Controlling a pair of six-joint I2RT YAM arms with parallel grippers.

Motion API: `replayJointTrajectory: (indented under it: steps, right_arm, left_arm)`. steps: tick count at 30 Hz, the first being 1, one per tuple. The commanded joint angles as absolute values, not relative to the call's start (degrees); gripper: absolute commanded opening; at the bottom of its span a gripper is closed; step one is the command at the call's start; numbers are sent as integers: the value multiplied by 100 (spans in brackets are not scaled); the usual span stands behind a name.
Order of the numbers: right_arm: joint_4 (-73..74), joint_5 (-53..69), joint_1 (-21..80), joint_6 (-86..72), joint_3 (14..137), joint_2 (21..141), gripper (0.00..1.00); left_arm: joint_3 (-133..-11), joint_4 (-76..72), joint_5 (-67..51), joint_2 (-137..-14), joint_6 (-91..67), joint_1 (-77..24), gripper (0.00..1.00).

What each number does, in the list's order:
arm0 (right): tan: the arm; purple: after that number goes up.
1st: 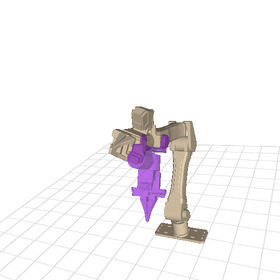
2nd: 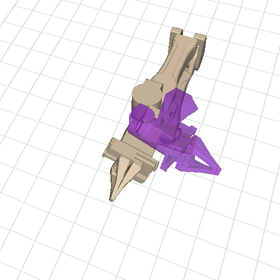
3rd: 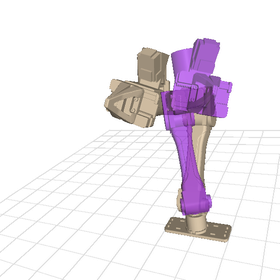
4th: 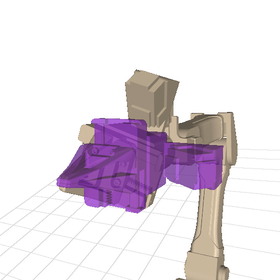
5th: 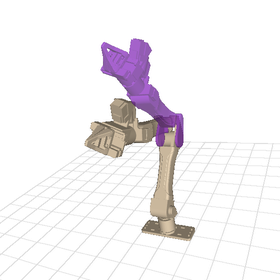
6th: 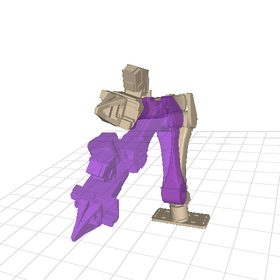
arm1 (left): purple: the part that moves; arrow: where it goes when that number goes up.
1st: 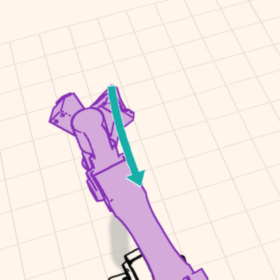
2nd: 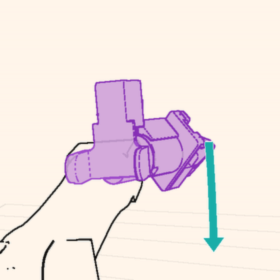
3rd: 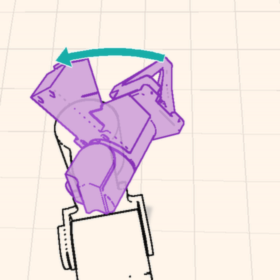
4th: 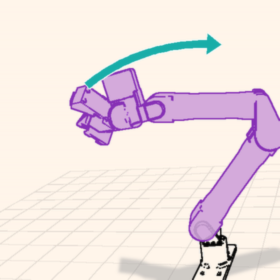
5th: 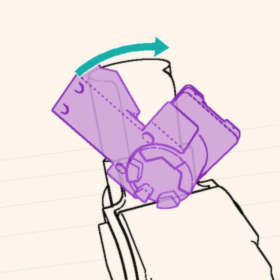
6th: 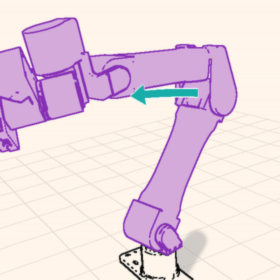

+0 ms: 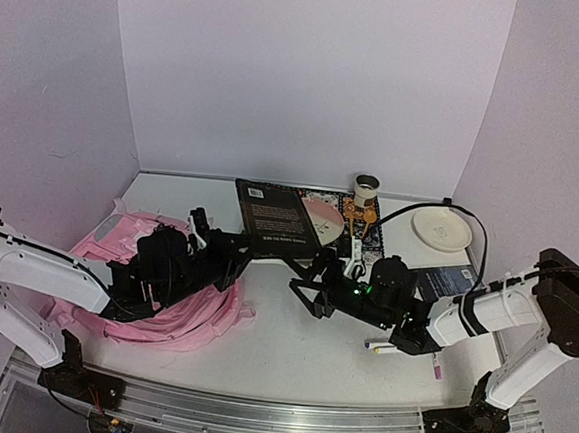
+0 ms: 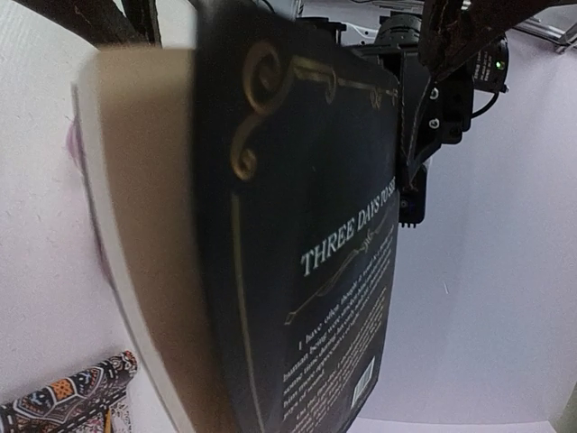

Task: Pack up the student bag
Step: Pass from the left arm to the right

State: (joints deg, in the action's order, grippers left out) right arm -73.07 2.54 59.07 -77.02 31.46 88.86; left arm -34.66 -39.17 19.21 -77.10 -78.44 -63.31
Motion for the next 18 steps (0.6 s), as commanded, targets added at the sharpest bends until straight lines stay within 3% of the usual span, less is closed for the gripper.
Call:
replayJointTrajectory:
  steps: [1, 12, 18]
  right_arm:
    - [-8678, 348, 5929, -7758, 3711, 9195, 98]
    - [-9026, -467, 5886, -7354, 3602, 9037, 98]
    - [-9093, -539, 5830, -7015, 3606, 8863, 91]
  left_arm:
    - [-3812, -4642, 1809, -7720, -8011, -6333, 0]
    - [-3195, -4673, 1996, -7118, -8202, -6337, 0]
    - [-2943, -4679, 1913, -7069, -8551, -6337, 0]
